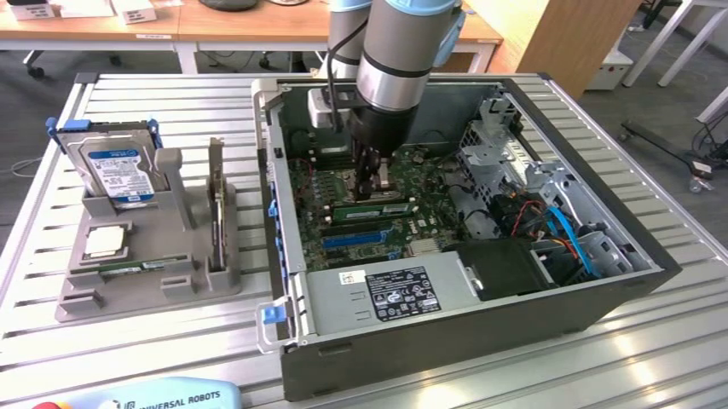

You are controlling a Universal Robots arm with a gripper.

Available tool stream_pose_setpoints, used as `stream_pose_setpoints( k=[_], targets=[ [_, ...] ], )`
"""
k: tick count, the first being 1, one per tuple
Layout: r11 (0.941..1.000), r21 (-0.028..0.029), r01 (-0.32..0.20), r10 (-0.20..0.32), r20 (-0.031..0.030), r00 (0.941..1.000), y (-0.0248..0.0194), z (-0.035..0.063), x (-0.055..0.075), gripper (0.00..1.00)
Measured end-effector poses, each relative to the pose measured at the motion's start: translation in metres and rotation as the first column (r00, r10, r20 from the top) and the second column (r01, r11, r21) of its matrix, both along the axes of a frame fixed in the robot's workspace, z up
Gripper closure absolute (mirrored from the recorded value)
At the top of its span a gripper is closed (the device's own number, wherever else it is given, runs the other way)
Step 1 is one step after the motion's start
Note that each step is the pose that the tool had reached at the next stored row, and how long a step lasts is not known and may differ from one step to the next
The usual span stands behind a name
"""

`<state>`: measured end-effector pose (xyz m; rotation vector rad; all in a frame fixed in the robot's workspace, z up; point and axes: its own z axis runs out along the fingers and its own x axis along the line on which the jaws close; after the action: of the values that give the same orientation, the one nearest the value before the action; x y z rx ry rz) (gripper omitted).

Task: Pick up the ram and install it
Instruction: 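Press down the ram until it locks into place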

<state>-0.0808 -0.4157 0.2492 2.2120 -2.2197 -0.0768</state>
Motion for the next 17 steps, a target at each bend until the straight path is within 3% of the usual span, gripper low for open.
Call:
stream_pose_setpoints(
  k=[17],
  targets=[
    [1.0000, 0.0000, 0.000, 0.000, -0.0001, 1.0000, 0.0000, -0.0039, -0.0007, 0.90]
  ],
)
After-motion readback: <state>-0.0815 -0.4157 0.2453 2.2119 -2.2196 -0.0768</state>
